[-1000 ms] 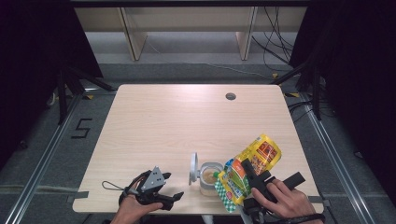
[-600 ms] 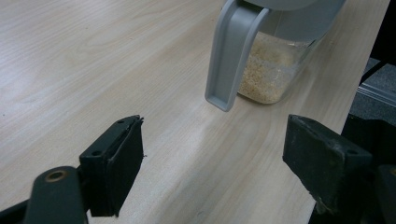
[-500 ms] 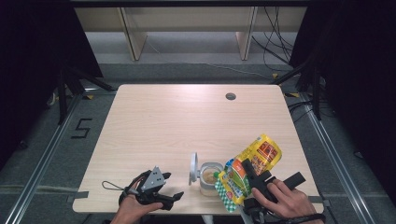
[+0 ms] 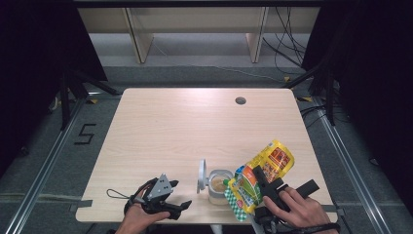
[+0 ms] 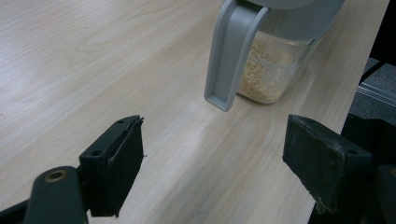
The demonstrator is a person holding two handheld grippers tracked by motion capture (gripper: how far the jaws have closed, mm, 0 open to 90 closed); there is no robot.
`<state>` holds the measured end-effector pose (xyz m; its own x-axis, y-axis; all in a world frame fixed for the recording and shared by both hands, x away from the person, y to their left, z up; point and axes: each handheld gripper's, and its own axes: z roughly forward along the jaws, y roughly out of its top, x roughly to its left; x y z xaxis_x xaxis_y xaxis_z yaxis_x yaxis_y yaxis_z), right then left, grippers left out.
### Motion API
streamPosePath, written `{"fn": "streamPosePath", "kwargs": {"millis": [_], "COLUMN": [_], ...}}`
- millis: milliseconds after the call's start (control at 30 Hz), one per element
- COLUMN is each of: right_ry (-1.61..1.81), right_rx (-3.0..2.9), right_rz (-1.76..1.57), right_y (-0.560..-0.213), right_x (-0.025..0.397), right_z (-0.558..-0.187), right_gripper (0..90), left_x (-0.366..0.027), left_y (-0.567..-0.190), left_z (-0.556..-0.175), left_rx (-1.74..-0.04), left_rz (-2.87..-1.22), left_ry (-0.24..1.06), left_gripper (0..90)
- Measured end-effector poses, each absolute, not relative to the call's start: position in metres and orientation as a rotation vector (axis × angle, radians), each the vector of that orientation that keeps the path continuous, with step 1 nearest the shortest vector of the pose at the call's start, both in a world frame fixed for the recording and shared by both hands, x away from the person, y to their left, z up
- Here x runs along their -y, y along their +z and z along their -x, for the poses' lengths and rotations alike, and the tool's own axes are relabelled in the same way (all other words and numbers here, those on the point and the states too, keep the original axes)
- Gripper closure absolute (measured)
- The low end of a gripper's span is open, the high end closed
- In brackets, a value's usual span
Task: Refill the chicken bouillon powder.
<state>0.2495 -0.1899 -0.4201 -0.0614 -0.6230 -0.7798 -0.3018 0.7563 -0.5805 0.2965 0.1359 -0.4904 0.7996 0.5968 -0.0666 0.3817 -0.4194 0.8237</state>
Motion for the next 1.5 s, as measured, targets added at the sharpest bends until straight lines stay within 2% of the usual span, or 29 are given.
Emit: {"fn": "streamPosePath", "kwargs": {"millis": [1500], "right_ry": [-0.305], "right_rx": [-1.66], "right_rz": [0.739], "right_y": [-0.4186], "right_x": [0.1916], "right_z": [-0.2496], "right_gripper": [63.9], "left_x": [-0.1366], "left_y": [-0.4895], "left_z": [-0.2966], "left_rx": [-0.719], "left_rz": [-2.067], "left_ry": [0.299], "left_gripper": [19.6]}}
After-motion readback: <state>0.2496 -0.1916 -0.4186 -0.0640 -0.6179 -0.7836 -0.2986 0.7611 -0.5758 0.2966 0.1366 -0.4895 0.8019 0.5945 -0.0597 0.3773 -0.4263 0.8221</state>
